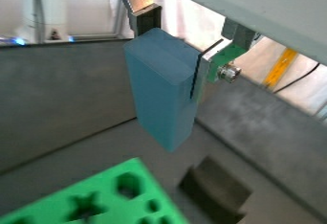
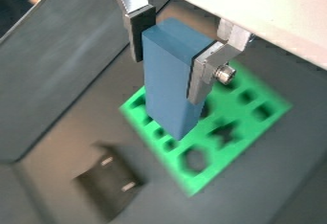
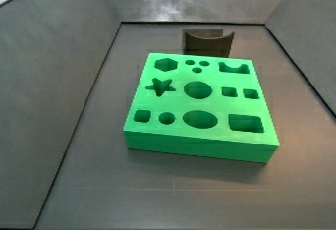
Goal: Pick up the rectangle object. Move up. Place the rectangle object on the fixture. Regrasp the rectangle object. Move to above the board. Insert the rectangle object.
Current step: Move to above the board, then insert the rectangle object.
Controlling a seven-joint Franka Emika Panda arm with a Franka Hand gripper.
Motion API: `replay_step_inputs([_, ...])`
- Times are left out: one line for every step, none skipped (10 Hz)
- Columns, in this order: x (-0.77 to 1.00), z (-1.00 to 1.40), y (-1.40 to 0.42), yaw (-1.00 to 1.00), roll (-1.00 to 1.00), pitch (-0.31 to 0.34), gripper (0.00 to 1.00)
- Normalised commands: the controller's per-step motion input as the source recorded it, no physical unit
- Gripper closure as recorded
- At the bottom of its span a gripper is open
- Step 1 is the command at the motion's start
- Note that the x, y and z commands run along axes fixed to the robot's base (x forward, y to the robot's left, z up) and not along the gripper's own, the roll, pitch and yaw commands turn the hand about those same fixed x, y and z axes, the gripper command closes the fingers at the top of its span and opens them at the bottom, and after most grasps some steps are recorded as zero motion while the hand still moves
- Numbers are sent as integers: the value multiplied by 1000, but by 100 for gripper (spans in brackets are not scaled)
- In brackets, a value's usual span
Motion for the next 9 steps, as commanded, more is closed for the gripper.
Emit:
replay_step_inputs([-524, 278, -714, -131, -1000, 74, 100])
replay_step_inputs([-313, 151, -364, -118, -1000, 75, 100])
replay_step_inputs([-187, 72, -158, -104, -1000, 65, 100])
replay_step_inputs([-122, 33, -71, -74, -834, 42, 100])
replay_step_inputs([-103, 36, -42, -47, -596, 10, 100])
replay_step_inputs([-84, 11, -16, -23, -353, -16, 100])
replay_step_inputs([-62, 6, -1, -16, -242, -28, 100])
replay_step_inputs([0, 0, -63, 0, 20, 0, 100])
replay_step_inputs([271, -89, -143, -89, -11, -87, 100])
